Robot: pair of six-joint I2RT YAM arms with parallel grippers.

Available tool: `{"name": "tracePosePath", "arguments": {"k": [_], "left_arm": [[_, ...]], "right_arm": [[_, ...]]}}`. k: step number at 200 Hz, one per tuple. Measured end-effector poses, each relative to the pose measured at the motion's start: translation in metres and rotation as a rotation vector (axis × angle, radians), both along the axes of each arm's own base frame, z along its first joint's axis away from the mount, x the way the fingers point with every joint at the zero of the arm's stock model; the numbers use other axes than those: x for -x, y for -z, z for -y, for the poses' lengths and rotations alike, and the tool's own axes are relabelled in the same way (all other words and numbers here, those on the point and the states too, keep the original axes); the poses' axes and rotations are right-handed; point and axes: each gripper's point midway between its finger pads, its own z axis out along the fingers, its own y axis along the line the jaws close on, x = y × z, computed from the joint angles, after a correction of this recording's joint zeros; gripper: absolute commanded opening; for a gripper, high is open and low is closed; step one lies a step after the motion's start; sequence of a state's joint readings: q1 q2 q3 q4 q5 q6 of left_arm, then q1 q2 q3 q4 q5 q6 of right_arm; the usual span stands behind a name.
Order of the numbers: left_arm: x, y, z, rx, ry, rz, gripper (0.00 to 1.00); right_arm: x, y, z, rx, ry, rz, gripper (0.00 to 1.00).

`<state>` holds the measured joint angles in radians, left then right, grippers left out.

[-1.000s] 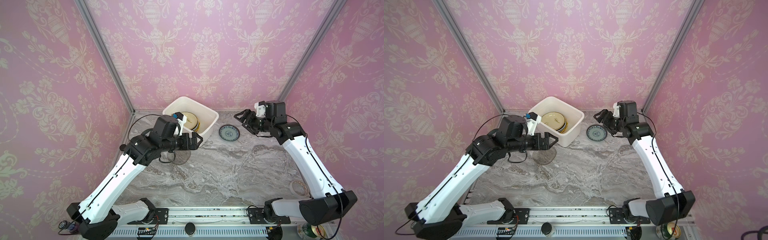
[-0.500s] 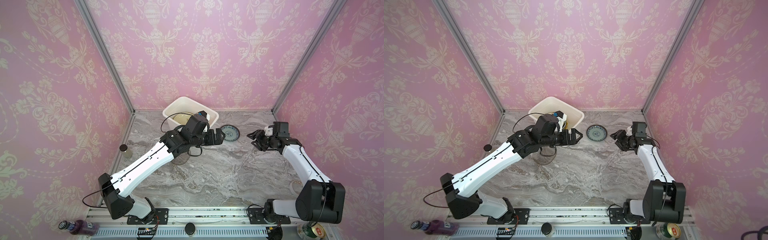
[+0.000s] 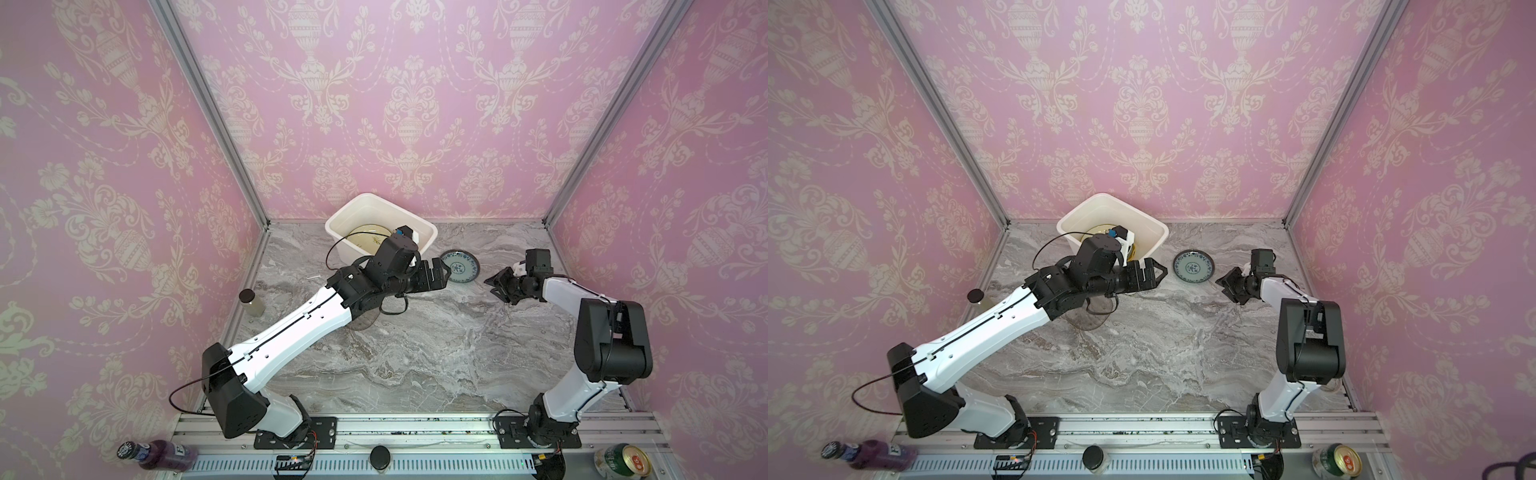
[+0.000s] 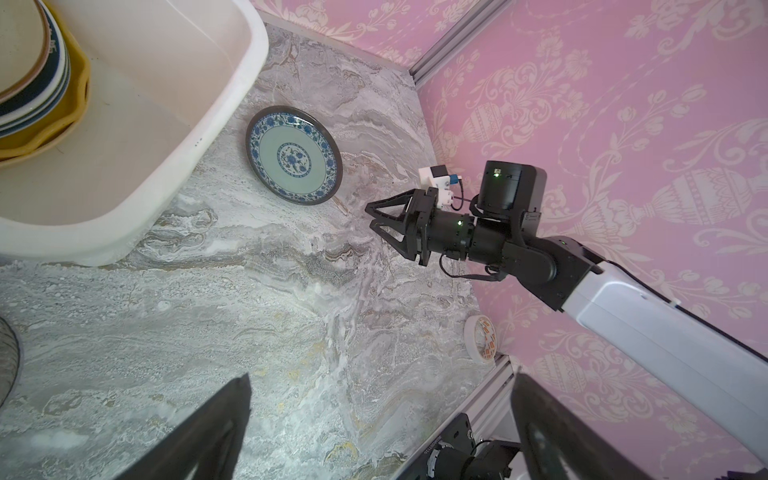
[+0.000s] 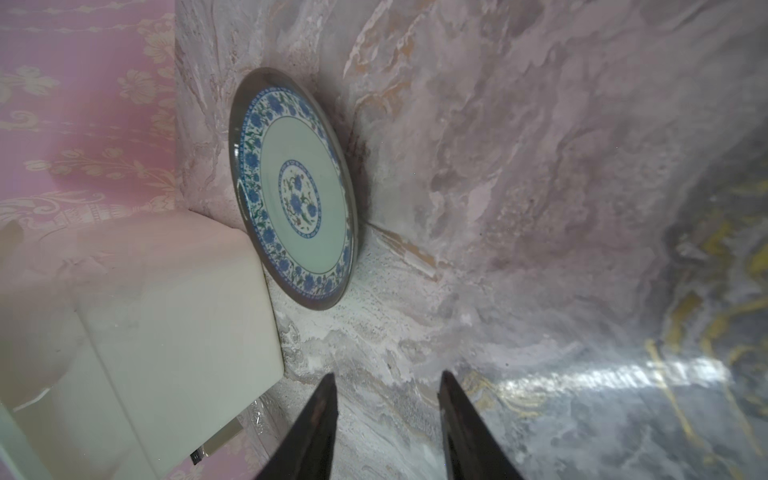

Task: Place the plates into the plastic bin on the countertop
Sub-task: 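Move the right gripper to the blue-and-white plate while the left approaches it, then grip the blue-and-white plate rim with the right gripper and tilt it up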

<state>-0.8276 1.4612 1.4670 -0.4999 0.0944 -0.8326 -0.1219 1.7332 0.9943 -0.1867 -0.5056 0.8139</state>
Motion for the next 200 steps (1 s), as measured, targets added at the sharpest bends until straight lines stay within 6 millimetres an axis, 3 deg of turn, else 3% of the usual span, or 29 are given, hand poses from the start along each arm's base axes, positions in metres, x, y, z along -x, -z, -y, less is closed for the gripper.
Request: {"name": "tracePosePath", "arguments": {"k": [45,101,169,200], "left_arm": [[-0.006,0.003,-0.002,-0.003,-0.013,-0.003,0.99],[-0.015,0.033,-0.007,-0.070,-0.036,-0.068,0.99],[-0.020,0.043,-0.008,-0.094,-0.044,-0.095,0.99],[-0.020,0.044,-0.008,-0.095,-0.041,-0.098,0.99]], "right_arm": [[-0.029,0.016,-0.010,-0.002,-0.031,0.010,0.40],[-0.049,0.027,-0.026,-0.014,-0.050,0.031,0.36],[-0.052,0.033,-0.027,-0.020,-0.033,0.021,0.09],[-0.054,0.033,-0.026,-0.023,-0.028,0.026,0.02]]}}
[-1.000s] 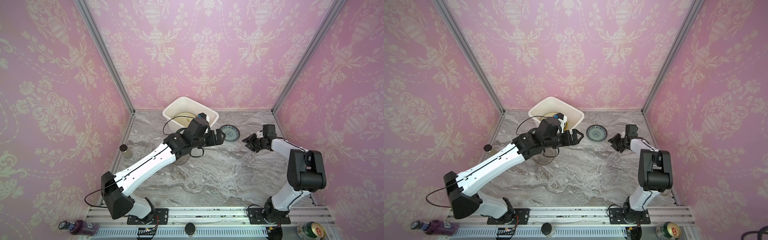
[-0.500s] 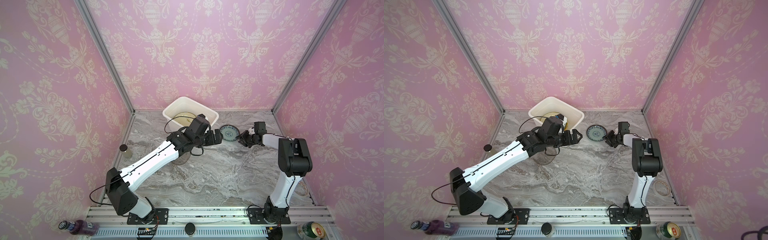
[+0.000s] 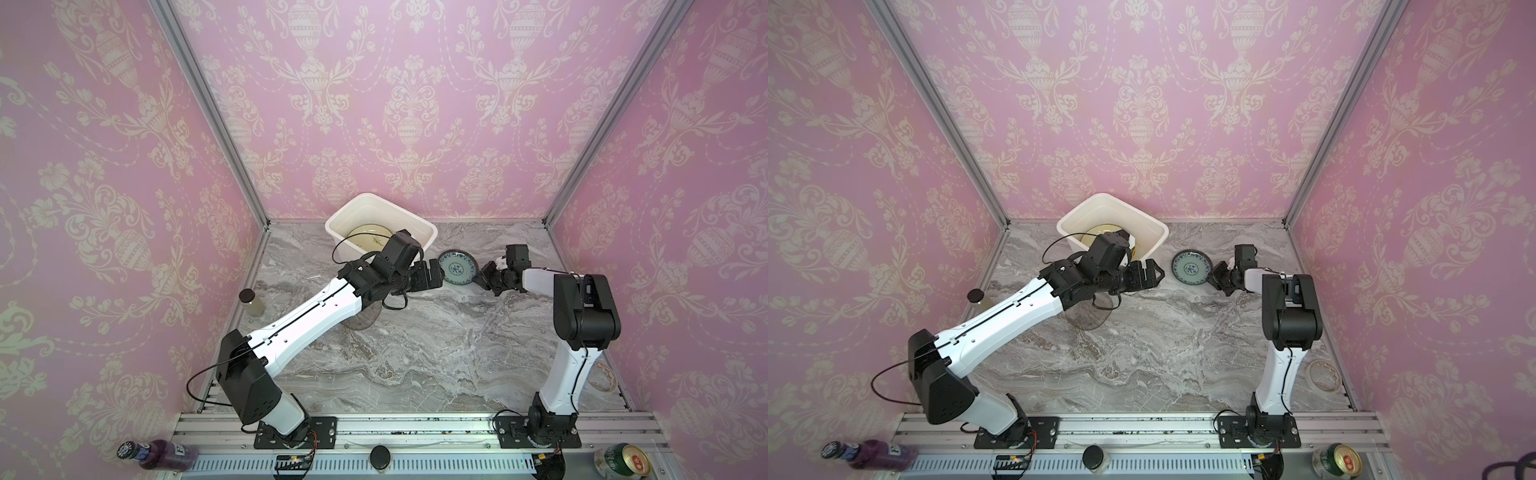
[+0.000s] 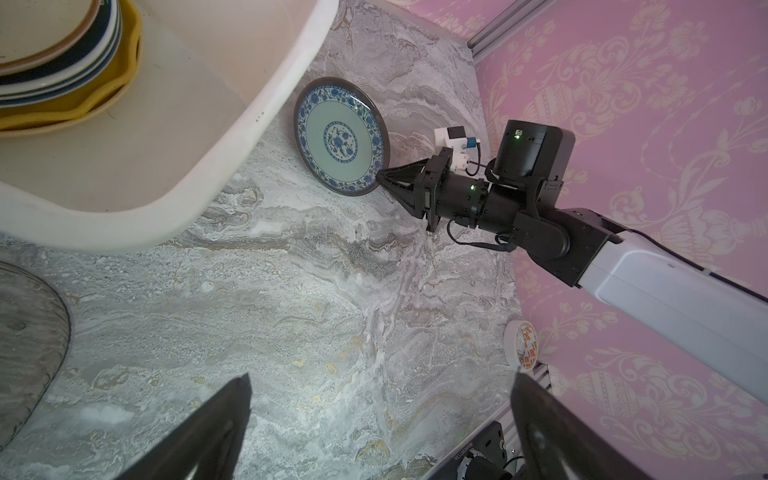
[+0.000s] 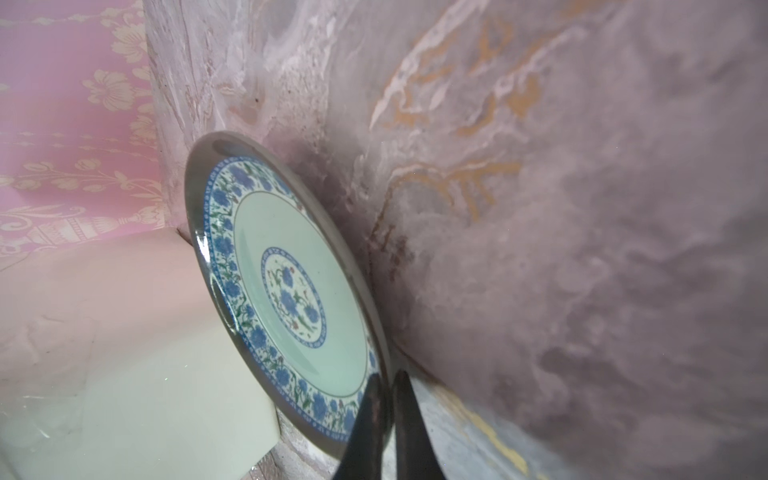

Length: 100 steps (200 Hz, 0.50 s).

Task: Place the plates into the plastic bin on the countertop
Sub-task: 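Grip the blue-and-white plate rim with the right gripper and tilt it up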

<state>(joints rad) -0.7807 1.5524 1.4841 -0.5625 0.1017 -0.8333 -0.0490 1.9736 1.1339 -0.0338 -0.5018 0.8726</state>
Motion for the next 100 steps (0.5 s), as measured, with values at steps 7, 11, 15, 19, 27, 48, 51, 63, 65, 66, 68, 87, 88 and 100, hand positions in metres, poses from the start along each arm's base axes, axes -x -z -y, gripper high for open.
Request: {"name": "tracePosePath", "arguments": {"k": [7,11,15,19,27,48,51,63,65,66,68,87,88,100], "left_arm": [[0.000,0.000,0.000,0.000,0.000,0.000,0.99],[0.000,0.000,0.000,0.000,0.000,0.000,0.99],[0.000,0.000,0.000,0.000,0.001,0.000,0.99],[0.000,0.000,0.000,0.000,0.001,0.000,0.99],[0.000,0.000,0.000,0.001,0.001,-0.001,0.99],[0.001,0.000,0.001,0.001,0.007,-0.004,0.99],[0.001,0.001,0.001,0.000,0.009,-0.003,0.99],[0.002,0.001,0.000,-0.006,0.014,-0.004,0.99],[0.002,0.002,0.000,-0.008,0.015,-0.004,0.99],[0.002,0.002,0.000,-0.008,0.015,-0.004,0.99],[0.002,0.002,0.000,-0.010,0.015,-0.005,0.99],[0.005,0.007,-0.003,-0.035,0.025,-0.013,0.99],[0.005,0.007,-0.003,-0.036,0.025,-0.013,0.99],[0.007,0.011,-0.005,-0.050,0.027,-0.024,0.99]], "right_arm": [[0.000,0.000,0.000,0.000,0.000,0.000,0.01],[0.000,0.000,0.000,0.000,0.000,0.000,0.01],[0.000,0.000,0.000,0.000,0.000,-0.001,0.00],[0.000,0.000,0.000,0.000,0.000,-0.001,0.00],[0.001,0.000,0.000,0.000,-0.001,-0.002,0.00],[0.004,0.000,0.000,0.006,-0.010,-0.011,0.00],[0.005,-0.001,0.000,0.008,-0.013,-0.013,0.00],[0.011,-0.005,0.000,0.018,-0.026,-0.023,0.00],[0.012,-0.006,0.000,0.020,-0.028,-0.025,0.00],[0.013,-0.006,0.000,0.021,-0.029,-0.026,0.00],[0.014,-0.007,-0.001,0.022,-0.032,-0.028,0.00],[0.030,-0.021,-0.003,0.045,-0.070,-0.028,0.00],[0.030,-0.022,-0.003,0.046,-0.071,-0.028,0.00],[0.044,-0.032,-0.005,0.062,-0.101,-0.028,0.00]]}}
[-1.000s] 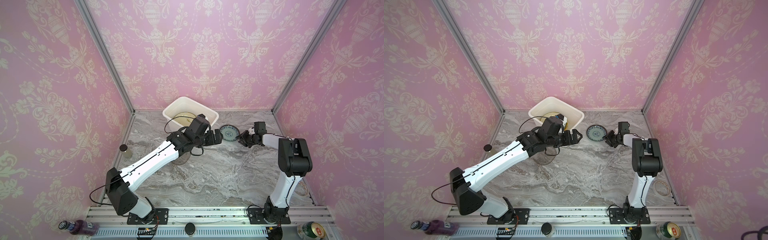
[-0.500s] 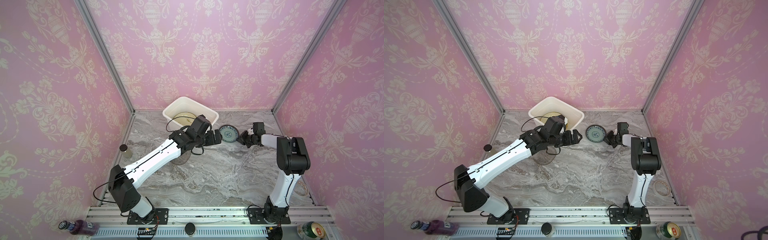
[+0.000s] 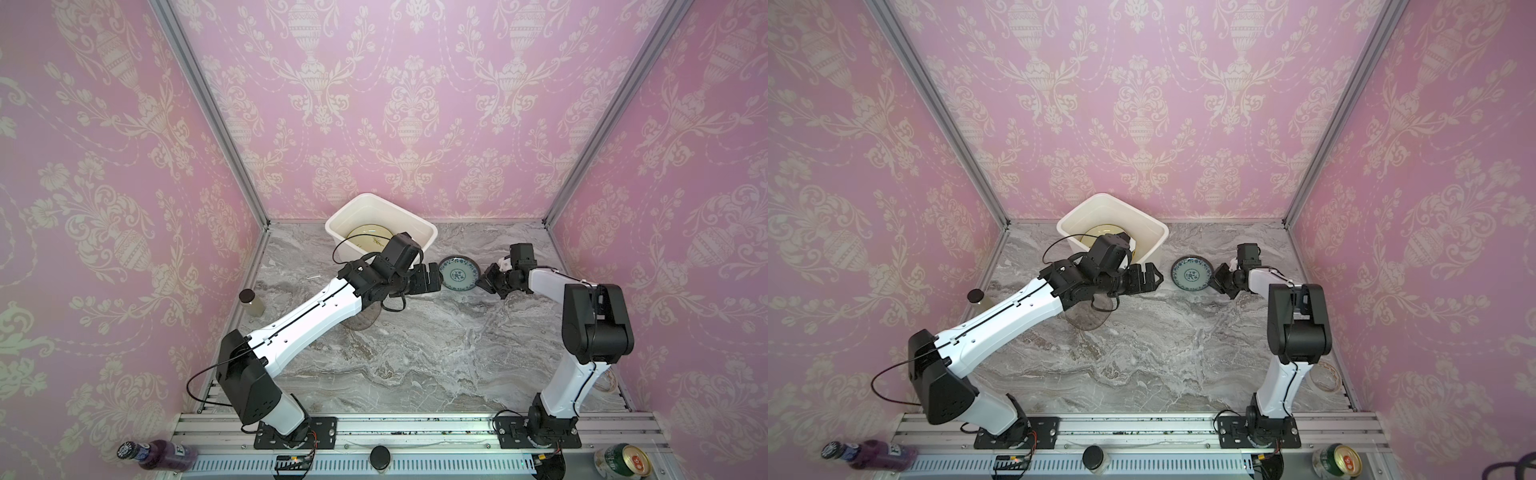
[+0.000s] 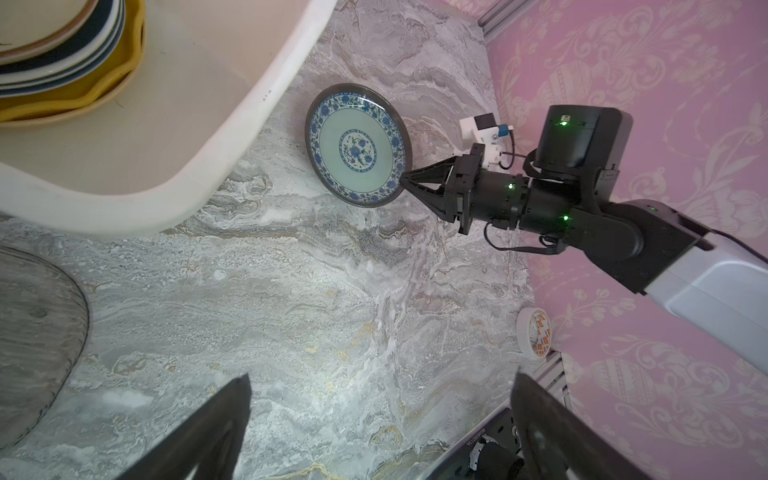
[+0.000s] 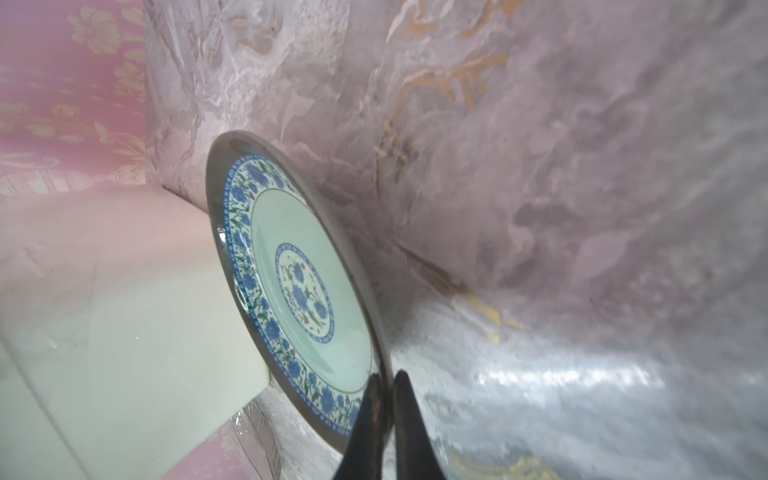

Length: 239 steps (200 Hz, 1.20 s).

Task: Place the plates into the plastic bin on the countertop
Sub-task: 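Grip the blue-and-white plate rim with the right gripper and tilt it up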

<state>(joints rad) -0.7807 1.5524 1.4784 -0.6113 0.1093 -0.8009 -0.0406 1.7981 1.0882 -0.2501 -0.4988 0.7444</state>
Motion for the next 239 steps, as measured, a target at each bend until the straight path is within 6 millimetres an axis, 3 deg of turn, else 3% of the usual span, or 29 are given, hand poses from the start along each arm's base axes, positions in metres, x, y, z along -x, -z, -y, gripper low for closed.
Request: {"name": "tracePosePath", "arguments": {"k": [38,73,116,176,239], "left_arm": [[0.011,0.037,-0.011,-0.071,0.002,-0.069,0.99],[0.027,0.081,-0.024,-0.138,0.006,-0.152,0.96],[0.037,0.105,-0.026,-0.140,0.021,-0.199,0.95],[0.048,0.122,-0.025,-0.126,0.050,-0.244,0.95],[0.054,0.155,-0.013,-0.128,0.079,-0.347,0.94]], "right_arm": [[0.049,-0.020,-0.017,0.035,-0.111,-0.015,0.00],[0.095,-0.011,-0.040,0.062,-0.254,-0.088,0.00],[0.133,-0.003,-0.063,0.094,-0.443,-0.143,0.01],[0.166,0.012,-0.070,0.082,-0.565,-0.196,0.08],[0.172,0.027,-0.070,0.072,-0.592,-0.246,0.19]]}}
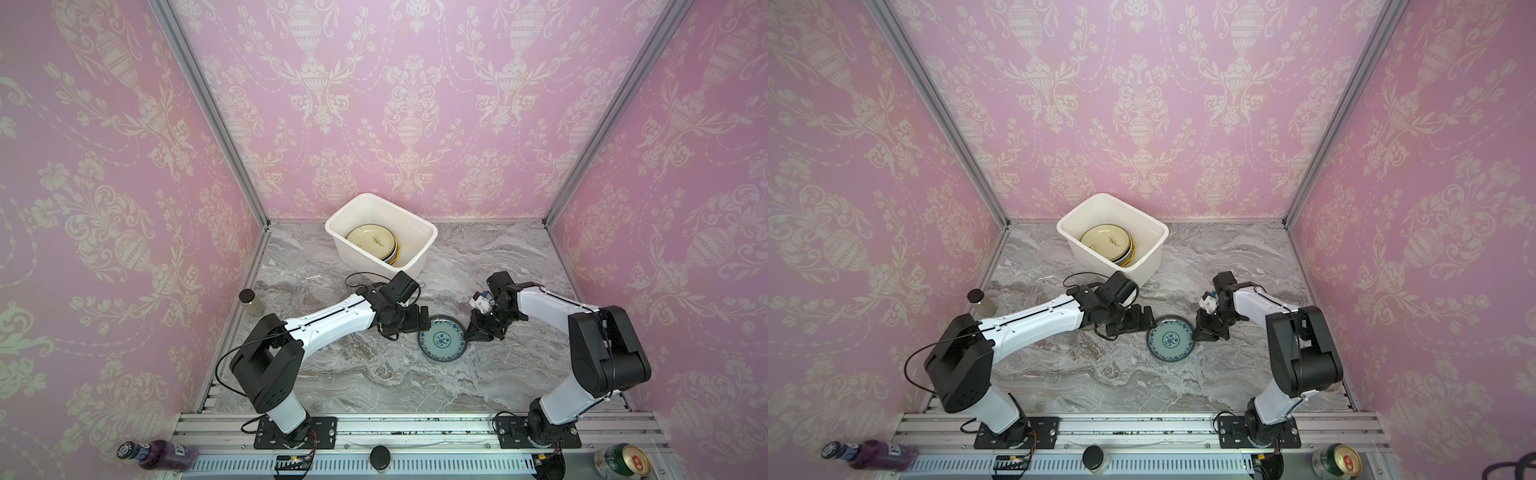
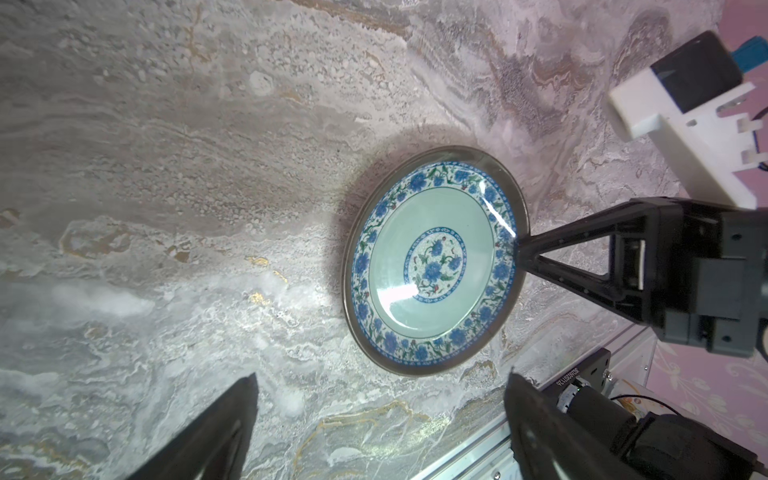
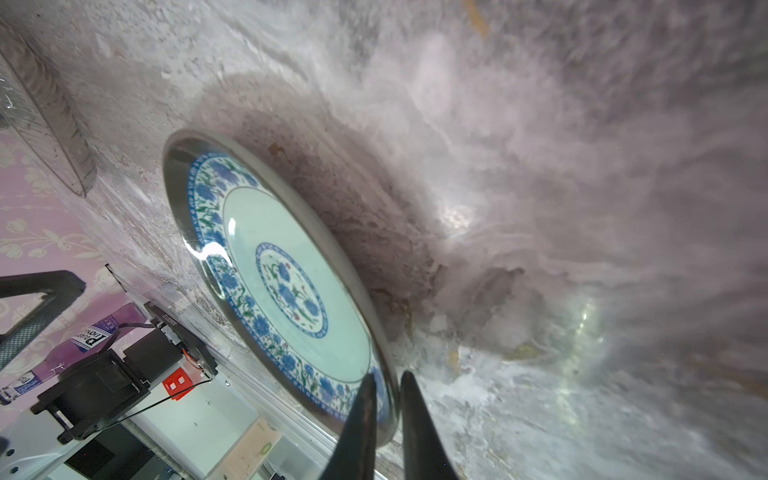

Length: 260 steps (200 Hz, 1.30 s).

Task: Place the plates into the plastic bin on the countertop
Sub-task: 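Grip the blue-and-white plate rim with the right gripper and tilt it up, then push the blue-and-white plate upright against the left gripper while the right holds its rim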

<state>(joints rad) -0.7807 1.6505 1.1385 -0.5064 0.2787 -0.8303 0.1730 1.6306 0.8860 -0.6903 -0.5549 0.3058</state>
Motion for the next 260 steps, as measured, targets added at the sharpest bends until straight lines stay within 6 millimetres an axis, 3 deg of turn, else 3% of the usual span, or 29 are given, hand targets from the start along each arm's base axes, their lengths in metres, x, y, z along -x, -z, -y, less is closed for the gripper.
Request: {"name": "tracePosePath", "arguments": {"k": [18,56,82,170,260], "left_arm": [[0.001,0.006,0.003,0.007,0.006,-0.020,0.94],[0.002,0.012,0.012,0.042,0.010,-0.050,0.94],[0.007,0.022,0.017,0.065,0.019,-0.086,0.94],[0.014,0.038,0.040,0.169,0.045,-0.179,0.92],[0.015,0.044,0.048,0.203,0.050,-0.217,0.88]], "right_arm": [[0.000,0.001,0.000,0.001,-0.003,-0.001,0.23],[0.000,0.000,-0.001,-0.006,-0.011,0.003,0.49],[-0.001,0.001,-0.002,-0.017,-0.011,0.006,0.59],[-0.010,0.003,-0.014,-0.137,0.005,0.009,0.58],[-0.011,0.004,-0.021,-0.191,0.001,0.018,0.38]]}}
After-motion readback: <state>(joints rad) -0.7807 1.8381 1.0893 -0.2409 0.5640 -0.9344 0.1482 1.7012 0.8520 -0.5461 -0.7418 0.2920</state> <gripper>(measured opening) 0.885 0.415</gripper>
